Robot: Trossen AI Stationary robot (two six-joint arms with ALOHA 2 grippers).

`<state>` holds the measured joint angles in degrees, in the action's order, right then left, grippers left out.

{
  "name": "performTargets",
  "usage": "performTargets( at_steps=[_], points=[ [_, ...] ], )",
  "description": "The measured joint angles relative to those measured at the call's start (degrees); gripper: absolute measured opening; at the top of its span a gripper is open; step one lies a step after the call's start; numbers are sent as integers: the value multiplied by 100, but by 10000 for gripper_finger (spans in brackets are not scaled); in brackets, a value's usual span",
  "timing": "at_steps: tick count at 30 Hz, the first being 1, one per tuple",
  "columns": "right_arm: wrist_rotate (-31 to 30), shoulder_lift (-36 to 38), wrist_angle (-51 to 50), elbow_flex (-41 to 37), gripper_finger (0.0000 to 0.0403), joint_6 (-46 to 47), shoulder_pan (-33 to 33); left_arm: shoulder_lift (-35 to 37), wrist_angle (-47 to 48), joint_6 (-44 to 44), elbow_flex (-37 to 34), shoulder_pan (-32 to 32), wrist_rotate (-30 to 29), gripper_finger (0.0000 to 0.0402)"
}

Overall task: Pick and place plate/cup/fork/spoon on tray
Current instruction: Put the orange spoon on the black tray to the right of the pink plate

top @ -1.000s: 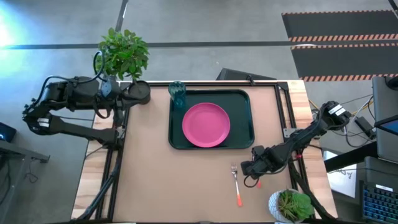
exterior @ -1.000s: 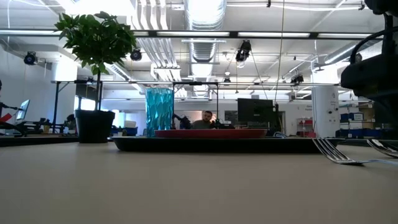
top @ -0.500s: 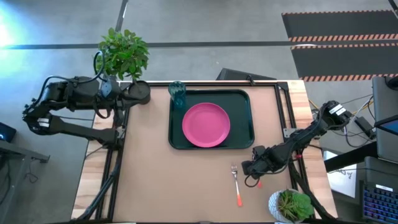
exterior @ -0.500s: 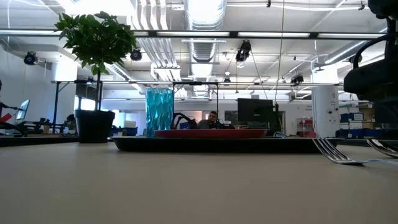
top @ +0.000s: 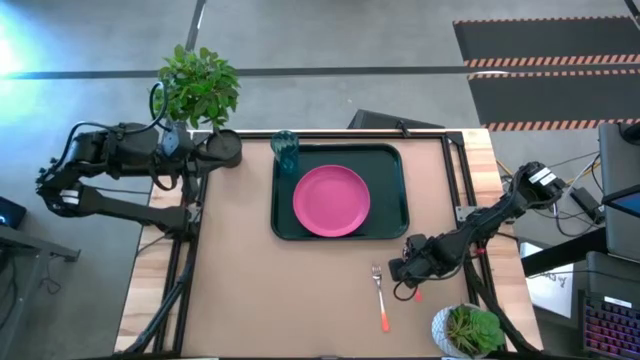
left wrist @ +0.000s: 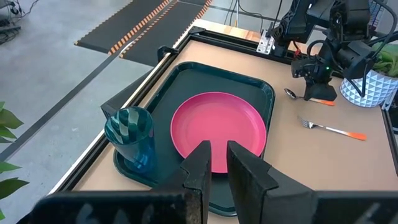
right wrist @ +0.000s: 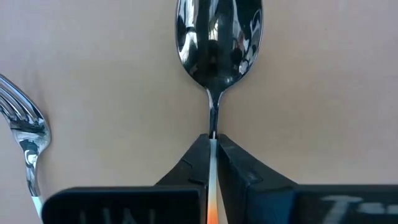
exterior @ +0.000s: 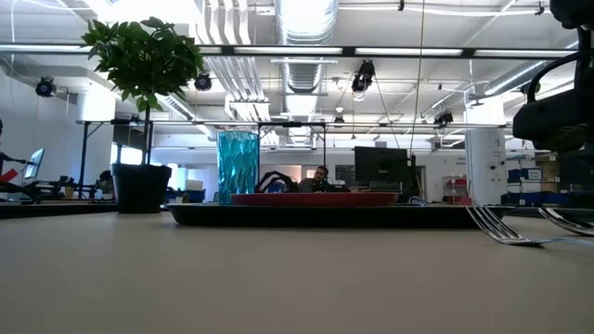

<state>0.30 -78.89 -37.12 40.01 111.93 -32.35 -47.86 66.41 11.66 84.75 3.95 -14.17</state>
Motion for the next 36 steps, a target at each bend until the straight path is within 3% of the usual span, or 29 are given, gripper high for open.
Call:
performTargets(
  at_steps=[7, 12, 21, 27, 36],
  points=[
    [-50, 4, -9, 43, 9, 93, 1, 0, 2, 0, 0, -2, 2, 34],
    [-641, 4, -58, 524, 9, -48, 6, 4, 4, -2, 0, -2, 0, 34],
    [-1338, 34, -2422, 2205, 8, -435, 309, 2, 7, -2, 0, 0, 2, 34],
    [-1735, 237, -3150, 3021, 8, -1787, 1294, 5, 11, -15, 0, -1, 2, 34],
    [-1646, 664, -2811, 2982, 8, -4223, 3346, 147, 62, -36, 0, 0, 24, 34]
  ],
)
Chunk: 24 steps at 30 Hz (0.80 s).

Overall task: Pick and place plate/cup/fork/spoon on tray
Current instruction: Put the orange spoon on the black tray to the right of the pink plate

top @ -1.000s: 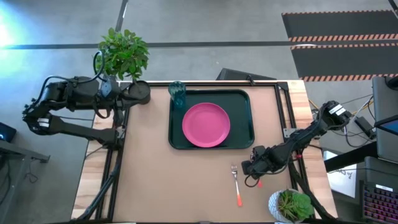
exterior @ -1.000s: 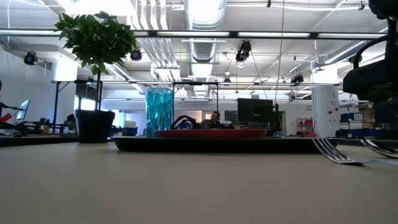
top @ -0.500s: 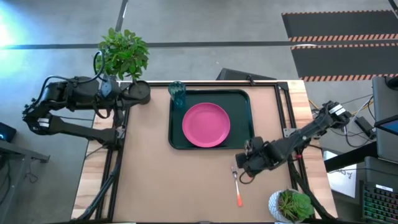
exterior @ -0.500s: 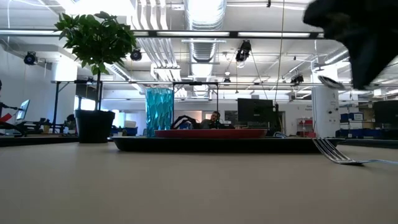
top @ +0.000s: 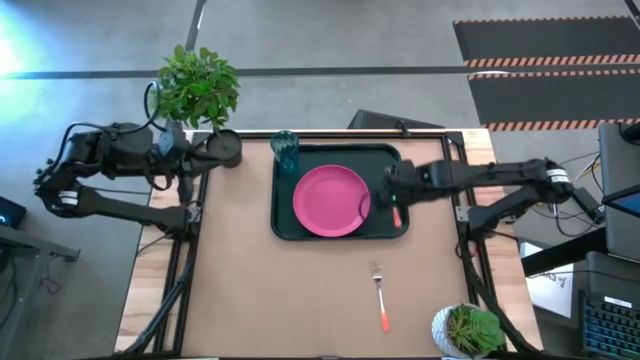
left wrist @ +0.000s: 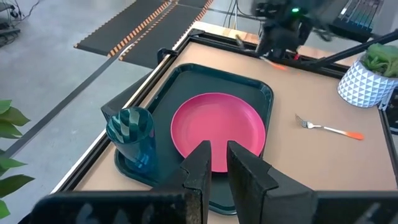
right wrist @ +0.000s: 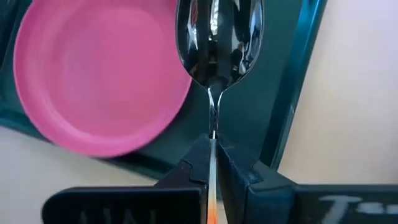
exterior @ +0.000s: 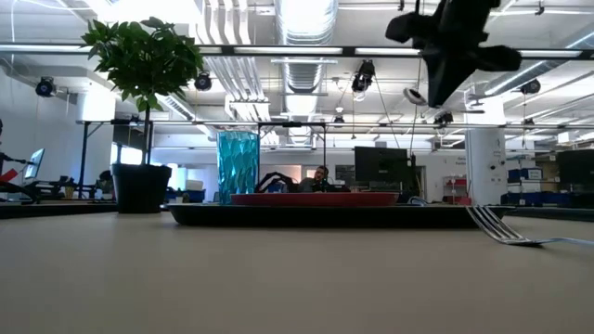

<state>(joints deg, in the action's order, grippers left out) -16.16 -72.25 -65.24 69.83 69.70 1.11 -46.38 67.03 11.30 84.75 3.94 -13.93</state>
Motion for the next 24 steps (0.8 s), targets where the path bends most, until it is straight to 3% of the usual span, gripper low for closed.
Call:
performTargets(
  at_steps=[10, 24],
  points=[
    [922, -163, 1671, -750, 8, -1293, 1454, 234, -3, 33, 0, -2, 15, 34],
    [1366, -723, 3534, -1933, 8, -773, 1479, 293, -5, 40, 2, 0, 17, 34]
  ],
)
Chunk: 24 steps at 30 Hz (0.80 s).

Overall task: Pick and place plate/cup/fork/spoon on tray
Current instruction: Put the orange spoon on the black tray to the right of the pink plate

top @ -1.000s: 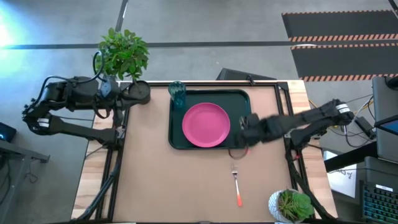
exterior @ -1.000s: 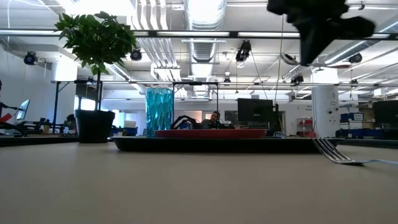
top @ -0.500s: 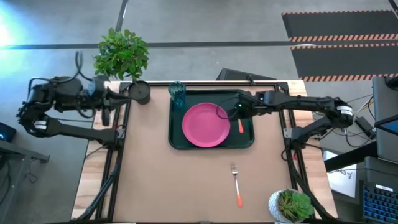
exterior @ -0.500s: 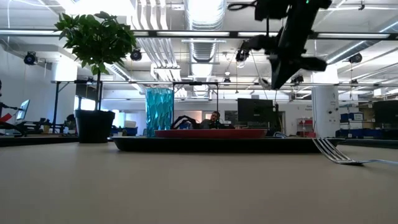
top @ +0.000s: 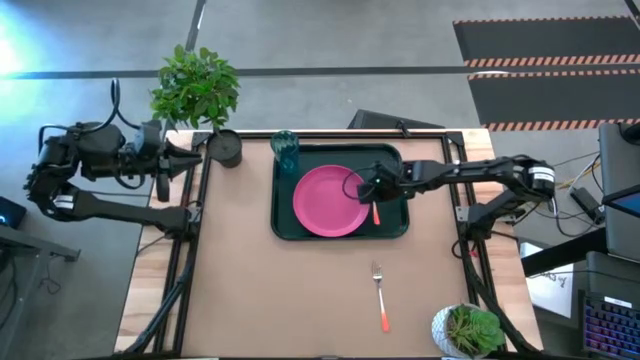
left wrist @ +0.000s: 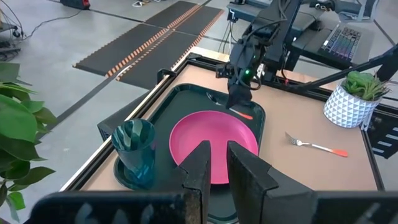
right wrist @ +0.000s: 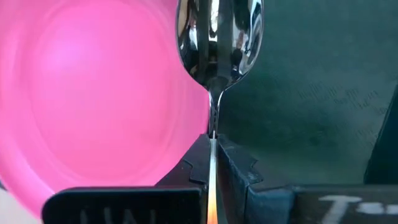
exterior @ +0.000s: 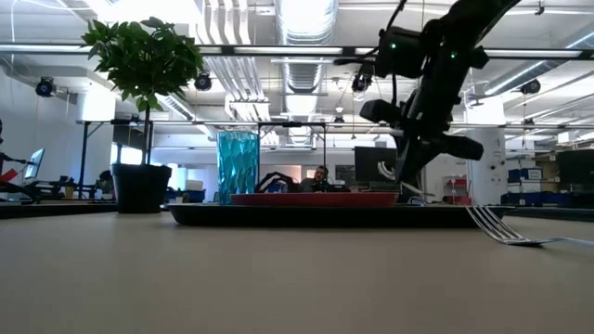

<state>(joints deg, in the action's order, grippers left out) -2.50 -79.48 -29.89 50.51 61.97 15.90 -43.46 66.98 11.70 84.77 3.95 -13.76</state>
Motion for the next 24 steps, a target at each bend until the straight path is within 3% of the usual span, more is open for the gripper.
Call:
performTargets(
  at_steps=[24],
  points=[
    [-2, -360, 35, -311, 8, 267, 41, 15, 1, -7, -83, -1, 0, 34]
  ],
)
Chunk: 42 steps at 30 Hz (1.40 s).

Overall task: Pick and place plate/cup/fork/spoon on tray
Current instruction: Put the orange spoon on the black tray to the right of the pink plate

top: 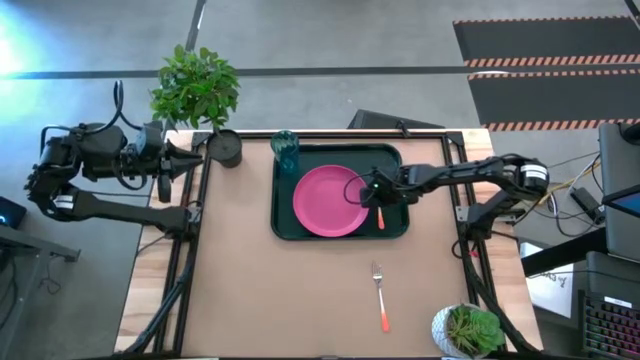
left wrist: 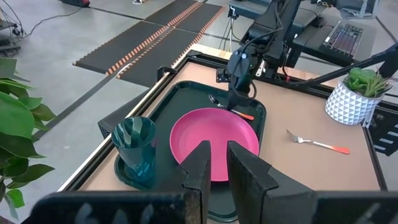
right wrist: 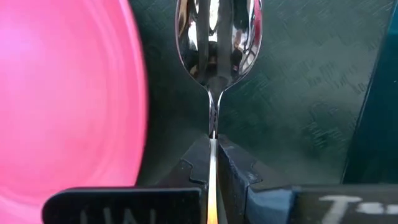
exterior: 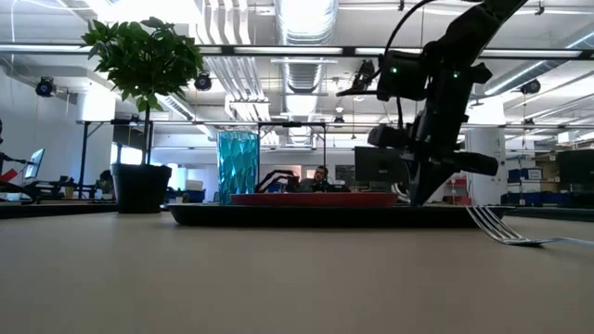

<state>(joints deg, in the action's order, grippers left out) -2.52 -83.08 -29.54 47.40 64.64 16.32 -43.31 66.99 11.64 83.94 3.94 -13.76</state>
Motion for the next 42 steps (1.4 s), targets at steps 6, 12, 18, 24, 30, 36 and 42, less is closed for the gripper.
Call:
performTargets(
  at_steps=[6, 12, 18, 24, 30, 36, 42],
  points=[
    [140, -304, 68, 0, 8, -22, -1, -2, 1, 0, 0, 1, 0, 34],
    [151, -464, 165, 13, 8, -73, -2, 20, 1, 0, 0, 1, 2, 34],
    [-70, -362, 211, 4, 8, -13, 61, 31, 1, -1, -2, 1, 2, 34],
    [-133, -349, 204, 4, 8, -13, 158, 33, 1, 0, -4, 1, 2, 34],
    [-216, -345, 208, 4, 8, 20, 171, 33, 1, 0, -4, 1, 2, 34],
    [-208, -342, 206, 4, 8, 31, 184, 33, 1, -1, -4, 1, 2, 34],
    [-207, -340, 206, 4, 8, 31, 184, 33, 1, 0, -4, 1, 2, 34]
  ],
)
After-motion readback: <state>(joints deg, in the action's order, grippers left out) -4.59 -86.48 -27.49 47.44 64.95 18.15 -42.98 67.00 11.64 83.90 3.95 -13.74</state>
